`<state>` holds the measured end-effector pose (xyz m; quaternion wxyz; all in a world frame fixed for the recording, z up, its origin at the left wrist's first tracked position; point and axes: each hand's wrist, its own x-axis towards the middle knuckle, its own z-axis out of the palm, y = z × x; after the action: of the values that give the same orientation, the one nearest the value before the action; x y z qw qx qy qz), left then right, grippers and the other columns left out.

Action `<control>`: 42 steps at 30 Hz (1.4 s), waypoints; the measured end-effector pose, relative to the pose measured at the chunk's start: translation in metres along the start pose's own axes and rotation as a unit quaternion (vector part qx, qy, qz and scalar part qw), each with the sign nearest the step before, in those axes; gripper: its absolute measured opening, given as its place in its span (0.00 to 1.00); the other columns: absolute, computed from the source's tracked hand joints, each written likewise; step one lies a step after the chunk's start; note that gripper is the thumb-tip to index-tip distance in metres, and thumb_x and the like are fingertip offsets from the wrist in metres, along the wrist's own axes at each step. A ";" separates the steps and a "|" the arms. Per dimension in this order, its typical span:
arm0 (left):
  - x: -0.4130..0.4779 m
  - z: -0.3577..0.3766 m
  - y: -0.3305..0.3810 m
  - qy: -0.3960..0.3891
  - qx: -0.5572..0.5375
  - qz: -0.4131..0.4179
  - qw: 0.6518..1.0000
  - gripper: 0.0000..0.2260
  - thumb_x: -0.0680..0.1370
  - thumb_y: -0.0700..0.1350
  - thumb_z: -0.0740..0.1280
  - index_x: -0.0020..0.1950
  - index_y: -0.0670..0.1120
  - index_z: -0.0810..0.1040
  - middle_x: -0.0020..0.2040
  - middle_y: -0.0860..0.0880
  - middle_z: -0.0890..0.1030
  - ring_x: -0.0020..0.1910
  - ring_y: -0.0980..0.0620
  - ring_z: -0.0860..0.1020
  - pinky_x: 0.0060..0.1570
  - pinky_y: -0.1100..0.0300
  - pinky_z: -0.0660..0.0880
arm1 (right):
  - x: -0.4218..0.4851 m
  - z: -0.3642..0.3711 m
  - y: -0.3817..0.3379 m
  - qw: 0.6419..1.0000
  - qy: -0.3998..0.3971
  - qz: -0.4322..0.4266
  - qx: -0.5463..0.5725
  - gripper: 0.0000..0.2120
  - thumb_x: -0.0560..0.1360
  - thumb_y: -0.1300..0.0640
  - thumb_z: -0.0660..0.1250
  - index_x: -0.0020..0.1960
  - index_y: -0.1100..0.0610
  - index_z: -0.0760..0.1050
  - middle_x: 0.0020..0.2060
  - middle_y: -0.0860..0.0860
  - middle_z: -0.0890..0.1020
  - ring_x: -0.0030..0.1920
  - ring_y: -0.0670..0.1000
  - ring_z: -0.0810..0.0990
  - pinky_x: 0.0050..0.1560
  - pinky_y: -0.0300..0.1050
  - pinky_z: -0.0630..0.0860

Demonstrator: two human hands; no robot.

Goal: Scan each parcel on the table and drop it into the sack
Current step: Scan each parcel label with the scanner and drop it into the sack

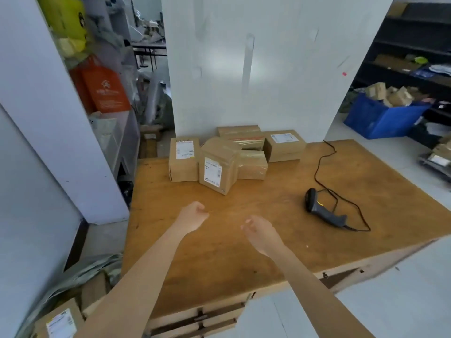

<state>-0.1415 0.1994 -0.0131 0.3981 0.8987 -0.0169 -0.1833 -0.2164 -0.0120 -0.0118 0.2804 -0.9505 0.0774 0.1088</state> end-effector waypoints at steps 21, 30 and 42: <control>0.195 -0.027 0.063 0.118 -0.030 -0.057 0.991 0.32 0.77 0.38 0.66 0.77 0.46 0.54 0.69 0.44 0.72 0.63 0.42 0.75 0.55 0.53 0.74 | 0.217 -0.054 -0.010 0.991 -0.011 -0.106 0.083 0.39 0.79 0.47 0.61 0.79 0.53 0.41 0.77 0.56 0.60 0.69 0.58 0.71 0.66 0.55 0.72; 0.181 -0.007 0.089 0.223 -0.167 -0.041 0.960 0.22 0.79 0.50 0.65 0.71 0.44 0.68 0.65 0.46 0.76 0.65 0.47 0.73 0.65 0.47 0.71 | 0.241 -0.064 0.000 0.969 0.076 -0.131 0.196 0.32 0.81 0.46 0.56 0.79 0.51 0.46 0.56 0.54 0.81 0.54 0.54 0.79 0.55 0.54 0.78; 0.138 0.124 0.145 0.186 -0.428 -0.140 0.873 0.15 0.75 0.62 0.66 0.55 0.54 0.74 0.59 0.52 0.78 0.59 0.49 0.74 0.57 0.46 0.70 | 0.246 -0.127 0.101 0.963 0.063 -0.119 0.232 0.21 0.82 0.45 0.52 0.69 0.52 0.70 0.63 0.50 0.79 0.64 0.55 0.74 0.61 0.48 0.68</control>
<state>-0.0386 -0.0124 -0.0283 0.7096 0.6508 0.2642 -0.0556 0.0210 -0.1871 -0.0217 0.4983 -0.8670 0.0049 -0.0065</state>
